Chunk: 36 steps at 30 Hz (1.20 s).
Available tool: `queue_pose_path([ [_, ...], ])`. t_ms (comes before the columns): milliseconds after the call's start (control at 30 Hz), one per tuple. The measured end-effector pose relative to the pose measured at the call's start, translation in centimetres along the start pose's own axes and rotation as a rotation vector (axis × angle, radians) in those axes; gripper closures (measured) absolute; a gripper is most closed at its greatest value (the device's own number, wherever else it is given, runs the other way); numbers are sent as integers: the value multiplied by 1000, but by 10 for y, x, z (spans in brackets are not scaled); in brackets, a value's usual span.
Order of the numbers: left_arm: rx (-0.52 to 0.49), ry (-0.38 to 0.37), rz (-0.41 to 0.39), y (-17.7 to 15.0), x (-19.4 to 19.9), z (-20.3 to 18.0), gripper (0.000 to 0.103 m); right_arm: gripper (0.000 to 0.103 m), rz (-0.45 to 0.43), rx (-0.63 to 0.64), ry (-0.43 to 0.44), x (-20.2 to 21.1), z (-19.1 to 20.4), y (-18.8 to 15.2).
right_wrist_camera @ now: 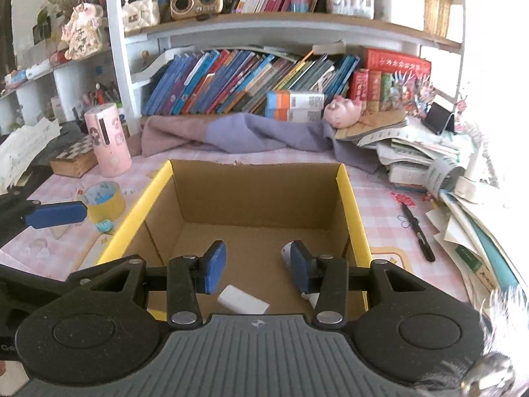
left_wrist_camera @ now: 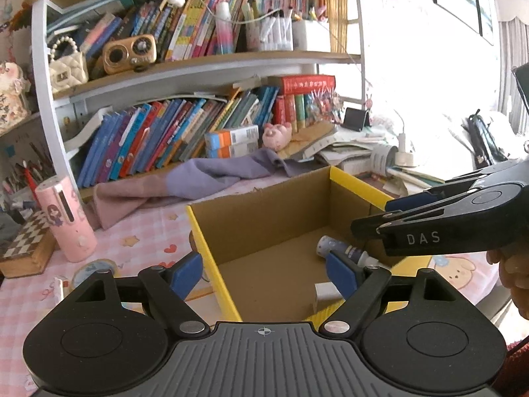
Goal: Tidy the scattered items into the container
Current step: 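Withdraw both open grippers from the box back toward the table items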
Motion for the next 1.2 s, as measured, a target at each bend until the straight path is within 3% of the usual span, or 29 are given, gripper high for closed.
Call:
queue_pose_path([
  [267,4,-35,-23,-21,40,14,19,61,-57,-57,-93,38,24,-18],
  [600,-5,-74,-16,-50,92,37,18,61,-57,-127,-179,86,66,-58],
  [1200,4,-101,64,-97,134,60,18,61,15,-160,-210,120,128,-113],
])
Point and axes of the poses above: each gripper's, at about its wrist camera, not at the fingertips, and x roughly against the way its jaws point, z to its left, y to its top, the point moved 2 cm from there along -x, roughly the way its jaws point, and after that the axes turned 1 degree about x, right-handed, at the moved point
